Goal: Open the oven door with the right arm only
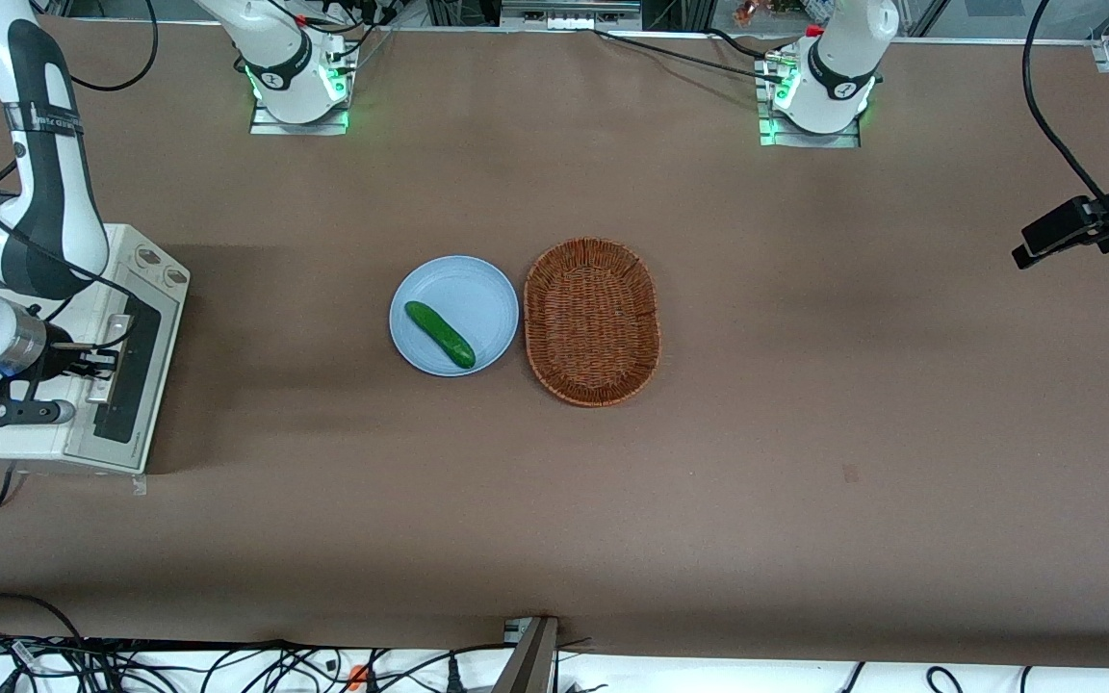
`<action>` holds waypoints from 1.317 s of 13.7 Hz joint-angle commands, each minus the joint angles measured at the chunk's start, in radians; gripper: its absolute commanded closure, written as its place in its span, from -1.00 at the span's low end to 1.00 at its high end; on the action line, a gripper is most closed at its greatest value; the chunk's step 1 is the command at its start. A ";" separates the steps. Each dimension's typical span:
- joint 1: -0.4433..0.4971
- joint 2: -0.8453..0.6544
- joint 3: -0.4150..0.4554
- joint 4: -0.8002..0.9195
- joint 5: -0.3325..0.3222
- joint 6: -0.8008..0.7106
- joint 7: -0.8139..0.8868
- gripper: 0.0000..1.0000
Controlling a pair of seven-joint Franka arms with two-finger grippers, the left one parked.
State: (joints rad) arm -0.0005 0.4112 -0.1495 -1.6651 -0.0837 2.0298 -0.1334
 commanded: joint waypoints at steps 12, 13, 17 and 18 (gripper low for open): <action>0.096 0.100 0.007 -0.047 0.030 0.070 0.218 1.00; 0.102 0.103 0.007 -0.062 0.030 0.090 0.230 1.00; 0.120 0.141 0.007 -0.070 0.032 0.136 0.262 1.00; 0.122 0.155 0.007 -0.070 0.032 0.142 0.265 1.00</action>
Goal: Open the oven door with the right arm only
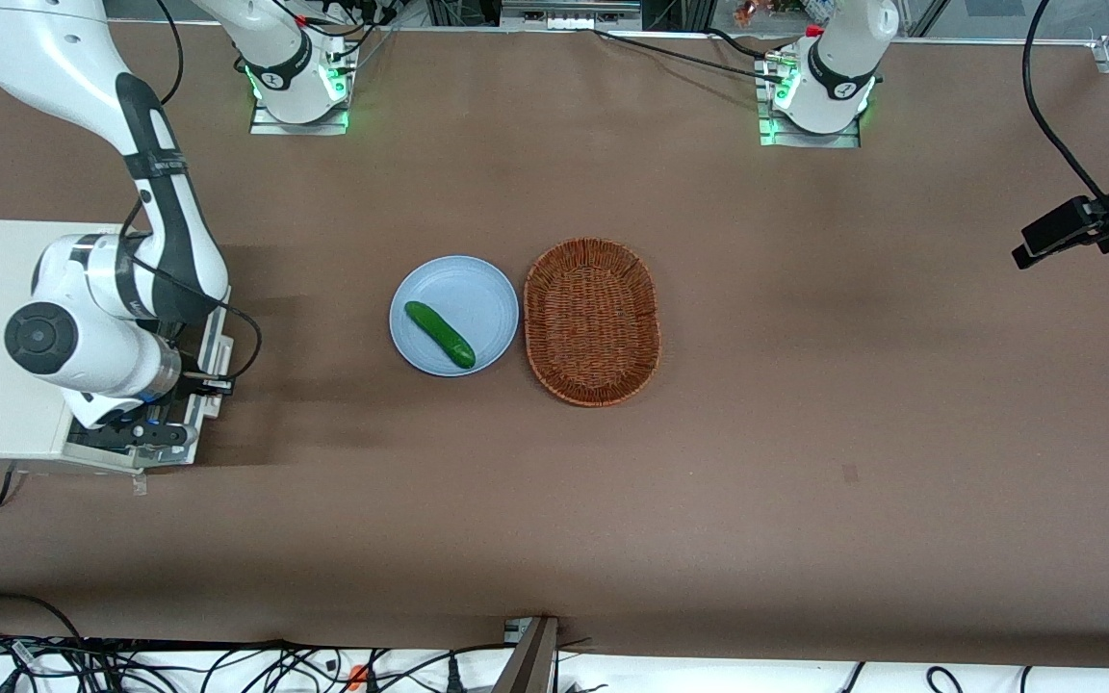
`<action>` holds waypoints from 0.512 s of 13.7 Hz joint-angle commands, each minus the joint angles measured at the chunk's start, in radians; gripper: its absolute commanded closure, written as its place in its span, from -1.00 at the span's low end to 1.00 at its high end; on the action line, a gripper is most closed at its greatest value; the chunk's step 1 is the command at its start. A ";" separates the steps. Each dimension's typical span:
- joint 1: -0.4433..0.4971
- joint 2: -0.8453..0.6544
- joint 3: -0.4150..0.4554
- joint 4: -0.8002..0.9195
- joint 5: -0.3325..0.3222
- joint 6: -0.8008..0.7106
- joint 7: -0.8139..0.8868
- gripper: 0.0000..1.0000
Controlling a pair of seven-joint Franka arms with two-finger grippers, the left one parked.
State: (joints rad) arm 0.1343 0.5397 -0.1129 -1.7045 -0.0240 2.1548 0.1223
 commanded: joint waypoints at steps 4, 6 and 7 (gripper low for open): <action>0.025 0.088 -0.030 -0.030 0.050 0.094 0.045 1.00; 0.045 0.106 -0.021 -0.029 0.087 0.126 0.098 1.00; 0.050 0.105 -0.001 -0.020 0.102 0.128 0.137 1.00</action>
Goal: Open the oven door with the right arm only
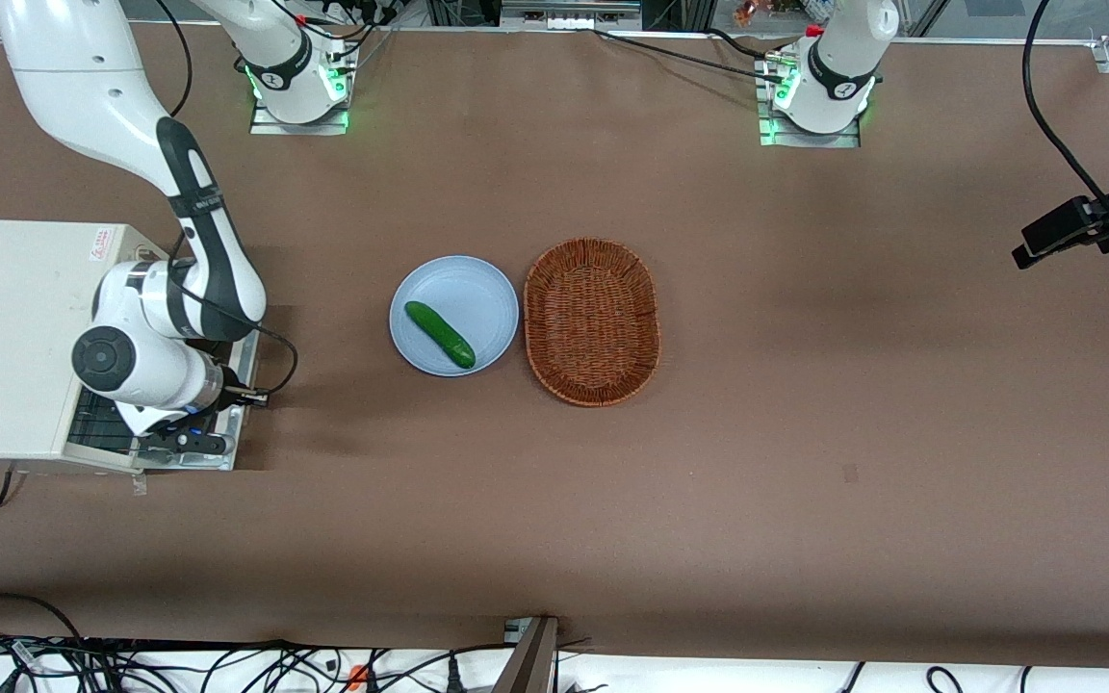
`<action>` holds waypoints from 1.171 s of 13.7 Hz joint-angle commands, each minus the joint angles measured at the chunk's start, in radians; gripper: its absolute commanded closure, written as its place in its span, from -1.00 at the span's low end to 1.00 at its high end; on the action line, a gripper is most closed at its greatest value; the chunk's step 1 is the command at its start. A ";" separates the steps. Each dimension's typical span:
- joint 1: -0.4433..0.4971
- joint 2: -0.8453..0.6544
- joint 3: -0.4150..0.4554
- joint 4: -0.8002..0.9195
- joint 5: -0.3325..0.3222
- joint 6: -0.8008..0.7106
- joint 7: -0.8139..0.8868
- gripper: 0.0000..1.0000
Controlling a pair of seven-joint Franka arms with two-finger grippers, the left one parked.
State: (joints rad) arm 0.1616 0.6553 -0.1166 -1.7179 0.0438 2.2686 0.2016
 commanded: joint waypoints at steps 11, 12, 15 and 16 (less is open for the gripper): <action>0.030 -0.285 0.084 0.080 0.051 -0.191 0.093 -1.00; 0.026 -0.319 0.084 0.080 0.051 -0.230 0.075 -1.00; 0.001 -0.426 0.086 0.075 0.038 -0.335 -0.049 -1.00; -0.013 -0.466 0.087 0.067 0.030 -0.375 -0.089 -1.00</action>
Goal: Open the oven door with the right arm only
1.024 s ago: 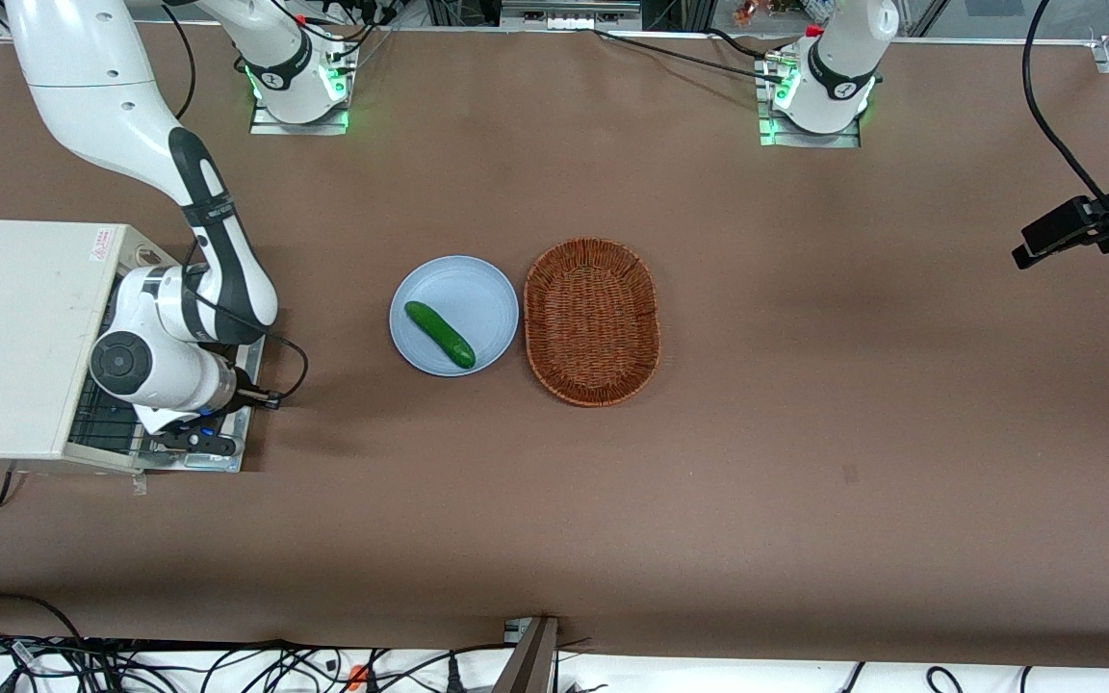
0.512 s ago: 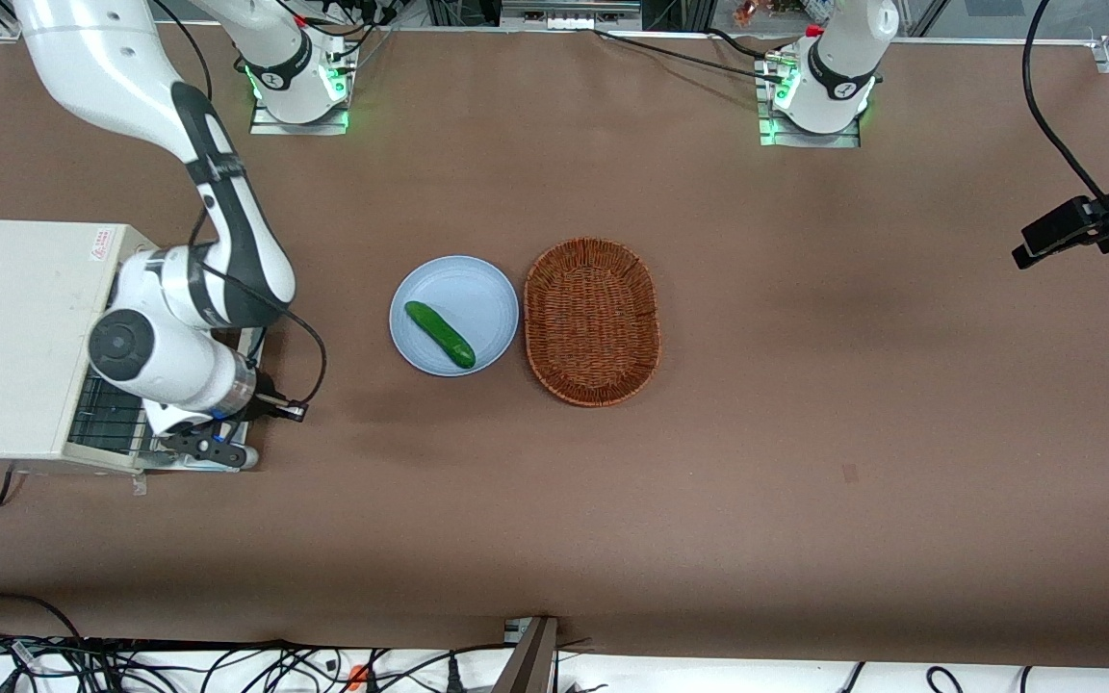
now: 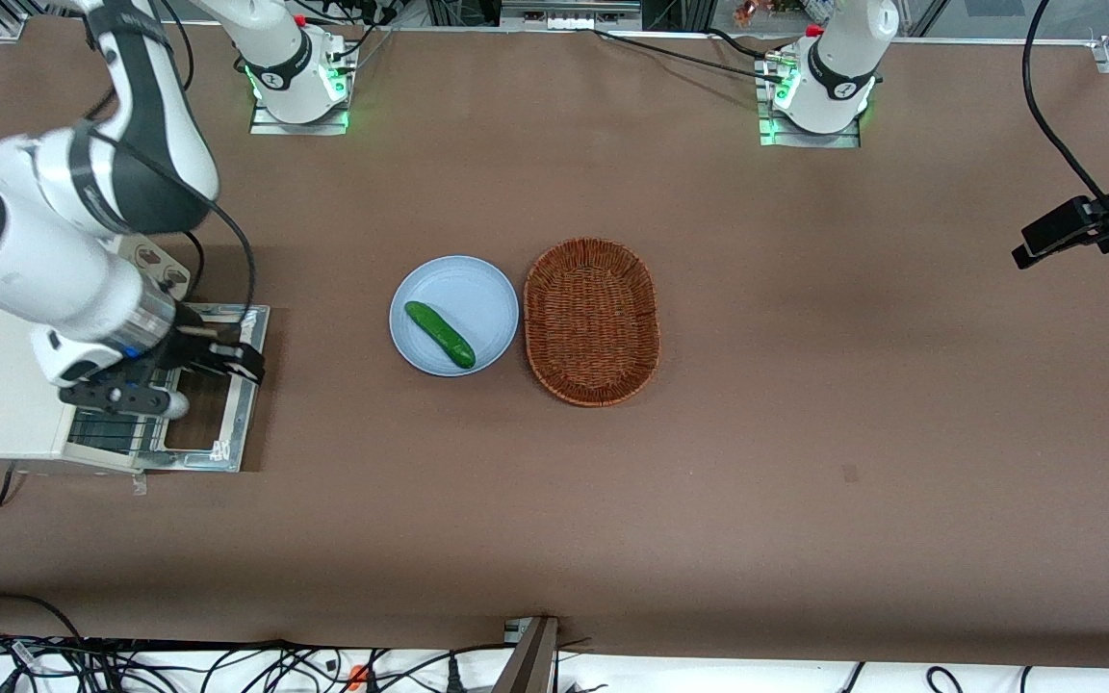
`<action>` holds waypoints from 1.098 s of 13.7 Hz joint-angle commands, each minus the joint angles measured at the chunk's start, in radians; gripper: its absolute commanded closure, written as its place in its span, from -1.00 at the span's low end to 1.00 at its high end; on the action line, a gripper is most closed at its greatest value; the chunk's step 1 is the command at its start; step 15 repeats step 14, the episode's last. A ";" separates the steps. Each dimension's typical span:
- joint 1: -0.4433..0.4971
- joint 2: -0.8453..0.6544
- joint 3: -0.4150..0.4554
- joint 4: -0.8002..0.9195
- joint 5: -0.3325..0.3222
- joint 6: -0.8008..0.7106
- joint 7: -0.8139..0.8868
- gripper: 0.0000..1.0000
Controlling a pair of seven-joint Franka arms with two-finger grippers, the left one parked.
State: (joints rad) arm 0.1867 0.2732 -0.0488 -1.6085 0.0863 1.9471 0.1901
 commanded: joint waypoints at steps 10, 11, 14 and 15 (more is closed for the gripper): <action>-0.085 -0.273 0.050 -0.056 -0.045 -0.264 -0.167 -1.00; -0.085 -0.281 0.052 -0.056 -0.045 -0.269 -0.167 -1.00; -0.085 -0.287 0.052 -0.051 -0.046 -0.283 -0.169 -1.00; -0.085 -0.287 0.052 -0.051 -0.046 -0.283 -0.169 -1.00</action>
